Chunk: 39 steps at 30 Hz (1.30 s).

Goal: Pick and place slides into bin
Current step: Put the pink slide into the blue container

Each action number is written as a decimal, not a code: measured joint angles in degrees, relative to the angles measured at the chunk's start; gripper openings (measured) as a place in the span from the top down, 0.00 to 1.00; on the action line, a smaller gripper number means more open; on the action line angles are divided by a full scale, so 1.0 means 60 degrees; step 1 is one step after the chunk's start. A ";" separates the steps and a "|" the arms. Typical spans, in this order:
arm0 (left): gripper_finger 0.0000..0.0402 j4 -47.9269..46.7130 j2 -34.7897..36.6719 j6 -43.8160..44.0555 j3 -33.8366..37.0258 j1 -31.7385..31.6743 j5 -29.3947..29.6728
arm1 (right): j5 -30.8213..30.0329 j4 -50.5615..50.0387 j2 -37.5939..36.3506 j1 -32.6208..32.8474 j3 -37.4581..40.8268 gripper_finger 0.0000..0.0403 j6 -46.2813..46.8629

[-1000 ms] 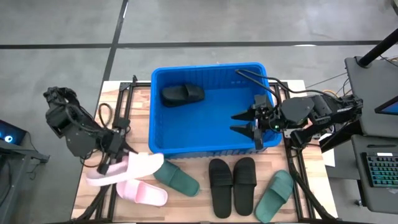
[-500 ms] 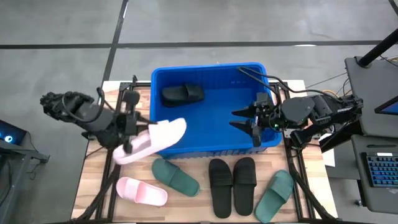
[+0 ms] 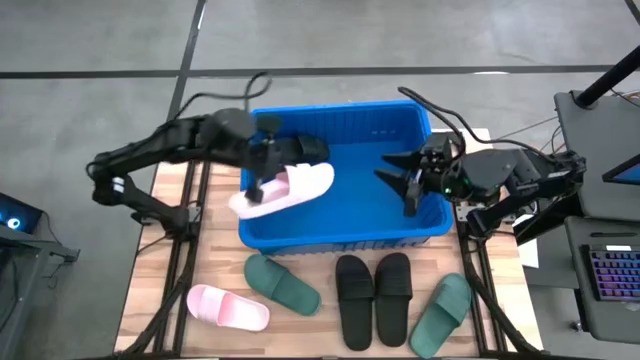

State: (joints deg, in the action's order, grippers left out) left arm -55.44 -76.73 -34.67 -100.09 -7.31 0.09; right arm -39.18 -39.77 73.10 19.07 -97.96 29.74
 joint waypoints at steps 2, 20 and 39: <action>1.00 0.0031 -0.0394 -0.0451 0.0000 -0.0459 -0.0235 | -0.0001 0.0032 0.0000 0.0002 -0.0078 0.48 -0.0001; 1.00 0.3279 -0.3754 -0.3020 -0.0731 -0.1780 -0.1027 | -0.0834 0.0455 -0.0391 0.0000 -0.0196 0.48 -0.0073; 1.00 0.2272 -0.4699 -0.0220 -0.1752 -0.1684 0.2029 | -0.1009 0.0452 -0.0568 0.0001 -0.0199 0.48 -0.1045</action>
State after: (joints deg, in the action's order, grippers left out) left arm -41.81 -104.92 -35.99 -110.61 -17.41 12.26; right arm -45.23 -37.06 69.69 19.08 -99.15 23.47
